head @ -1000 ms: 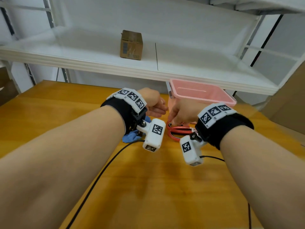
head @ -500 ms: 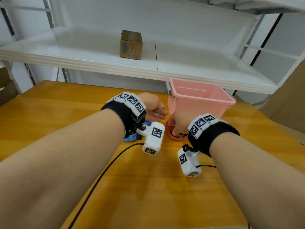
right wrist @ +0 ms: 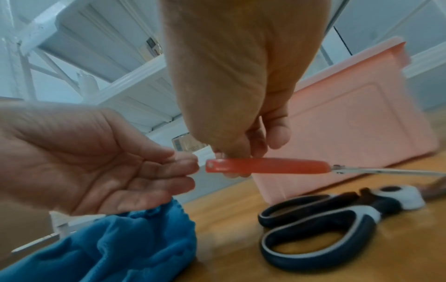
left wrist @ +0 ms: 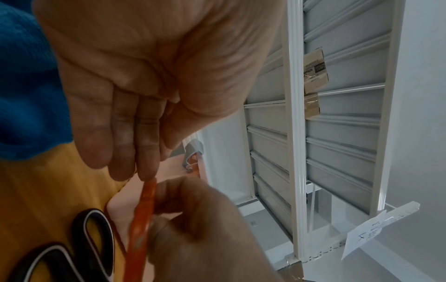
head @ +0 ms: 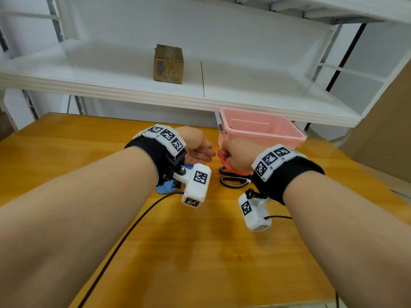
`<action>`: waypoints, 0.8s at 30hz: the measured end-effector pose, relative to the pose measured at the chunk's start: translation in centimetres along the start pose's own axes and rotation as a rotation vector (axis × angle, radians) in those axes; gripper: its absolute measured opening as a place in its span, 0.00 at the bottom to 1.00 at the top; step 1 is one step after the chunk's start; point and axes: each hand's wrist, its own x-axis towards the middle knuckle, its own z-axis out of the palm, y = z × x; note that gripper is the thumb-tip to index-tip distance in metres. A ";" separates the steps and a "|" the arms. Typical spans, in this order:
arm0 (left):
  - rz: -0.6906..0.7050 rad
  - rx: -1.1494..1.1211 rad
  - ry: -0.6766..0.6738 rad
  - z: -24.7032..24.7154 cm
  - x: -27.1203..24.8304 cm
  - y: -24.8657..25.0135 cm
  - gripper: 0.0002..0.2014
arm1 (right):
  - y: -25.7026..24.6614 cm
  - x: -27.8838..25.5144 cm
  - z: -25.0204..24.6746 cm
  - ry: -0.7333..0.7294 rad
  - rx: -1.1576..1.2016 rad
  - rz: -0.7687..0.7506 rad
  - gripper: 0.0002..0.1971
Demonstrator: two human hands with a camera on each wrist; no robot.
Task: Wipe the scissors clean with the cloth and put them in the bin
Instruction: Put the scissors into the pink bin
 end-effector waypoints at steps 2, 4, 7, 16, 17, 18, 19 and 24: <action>0.000 -0.002 0.003 -0.1 0.1 0.0 0.13 | -1.0 -0.2 -1.2 0.032 0.034 -0.032 0.05; 0.007 0.006 0.019 -0.4 0.3 0.1 0.12 | -1.7 -0.4 -2.6 0.098 0.106 -0.054 0.06; 0.017 0.002 0.055 -1.0 0.5 0.3 0.09 | -2.4 -0.2 -5.1 0.194 0.317 -0.078 0.07; 0.062 -0.006 0.130 -2.1 0.1 2.5 0.14 | -0.5 0.7 -12.6 0.763 1.037 -0.119 0.08; 0.080 -0.010 0.135 -1.9 0.1 2.8 0.14 | -0.1 1.0 -12.7 0.818 1.031 -0.117 0.08; 0.098 -0.013 0.139 -1.8 0.0 3.1 0.13 | 0.2 1.2 -12.7 0.863 0.989 -0.110 0.09; 0.113 -0.013 0.141 -1.5 -0.1 3.5 0.13 | 0.6 1.6 -12.4 0.897 0.919 -0.095 0.09; 0.158 0.012 0.147 -0.7 0.0 4.8 0.13 | 2.5 3.0 -10.1 0.869 0.629 -0.010 0.07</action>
